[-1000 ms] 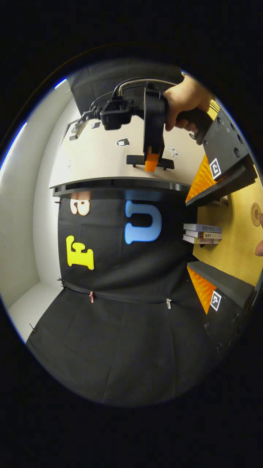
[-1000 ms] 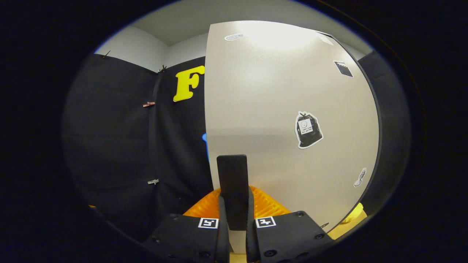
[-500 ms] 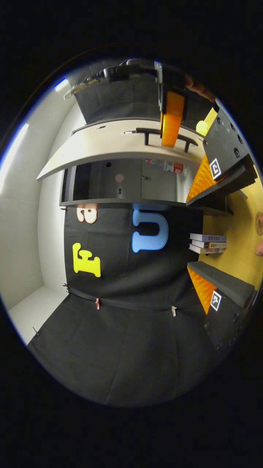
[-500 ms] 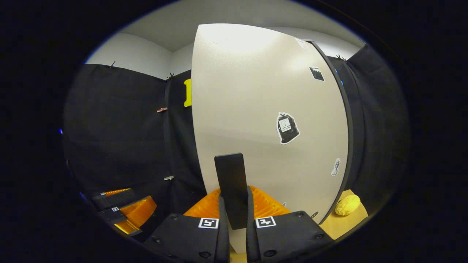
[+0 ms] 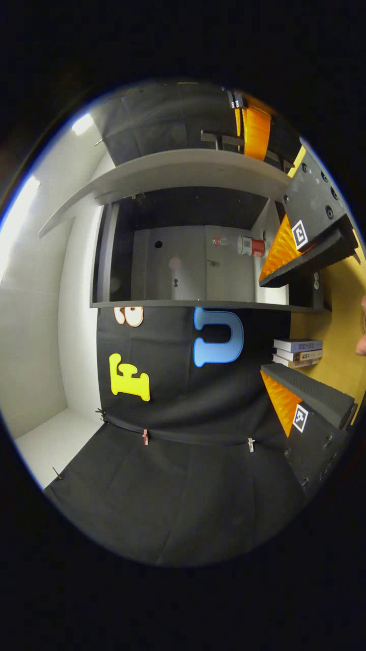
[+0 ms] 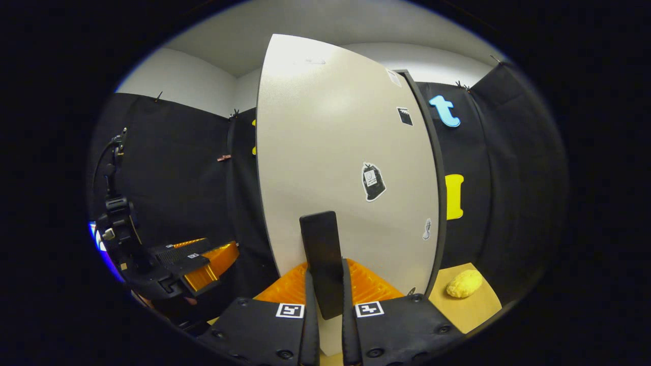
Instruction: Open the cabinet door with the right hand, grasp the bottle in the cabinet with the left hand and place it on the coaster, then close the cabinet door with the right hand.
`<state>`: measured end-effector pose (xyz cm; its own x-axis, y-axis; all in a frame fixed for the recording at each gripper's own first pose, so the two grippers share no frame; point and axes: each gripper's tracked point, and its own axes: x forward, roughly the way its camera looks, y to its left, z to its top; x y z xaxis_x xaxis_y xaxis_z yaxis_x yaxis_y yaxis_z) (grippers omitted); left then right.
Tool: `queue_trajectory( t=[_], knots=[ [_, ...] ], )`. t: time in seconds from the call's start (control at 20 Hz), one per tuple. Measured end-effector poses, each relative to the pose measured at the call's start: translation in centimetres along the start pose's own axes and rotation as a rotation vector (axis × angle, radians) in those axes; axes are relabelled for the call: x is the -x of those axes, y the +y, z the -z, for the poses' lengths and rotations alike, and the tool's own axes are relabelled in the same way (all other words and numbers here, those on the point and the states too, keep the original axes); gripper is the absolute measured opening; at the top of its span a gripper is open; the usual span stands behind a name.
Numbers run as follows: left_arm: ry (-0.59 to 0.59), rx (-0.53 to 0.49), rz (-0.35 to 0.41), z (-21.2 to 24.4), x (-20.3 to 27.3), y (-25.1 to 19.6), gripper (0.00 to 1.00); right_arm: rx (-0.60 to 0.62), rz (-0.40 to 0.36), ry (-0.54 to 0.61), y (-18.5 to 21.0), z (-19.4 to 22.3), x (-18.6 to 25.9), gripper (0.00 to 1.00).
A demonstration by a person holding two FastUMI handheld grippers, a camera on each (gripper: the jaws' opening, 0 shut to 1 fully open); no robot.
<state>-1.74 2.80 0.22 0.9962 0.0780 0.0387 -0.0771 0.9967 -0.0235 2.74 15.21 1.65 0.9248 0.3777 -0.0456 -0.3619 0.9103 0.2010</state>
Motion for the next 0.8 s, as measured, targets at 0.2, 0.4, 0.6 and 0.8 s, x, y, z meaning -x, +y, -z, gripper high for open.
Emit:
queue_trajectory(
  t=[0.2,0.4,0.6,0.8],
  knots=[
    [-0.005,0.009,0.041,-0.2,-0.4,-2.7,0.94,0.011,0.046,-0.016,-1.8,-0.4,1.8,0.21],
    [0.007,0.013,0.084,0.2,-0.9,-5.6,0.94,0.025,0.092,-0.021,-3.7,-0.9,3.1,0.21],
    [0.018,0.038,0.124,0.3,-1.4,-8.3,0.94,0.019,0.149,-0.032,-5.9,-1.3,4.5,0.2],
    [0.034,0.027,0.164,0.6,-1.9,-11.4,0.94,0.024,0.216,-0.034,-8.4,-1.5,5.8,0.2]
  ],
)
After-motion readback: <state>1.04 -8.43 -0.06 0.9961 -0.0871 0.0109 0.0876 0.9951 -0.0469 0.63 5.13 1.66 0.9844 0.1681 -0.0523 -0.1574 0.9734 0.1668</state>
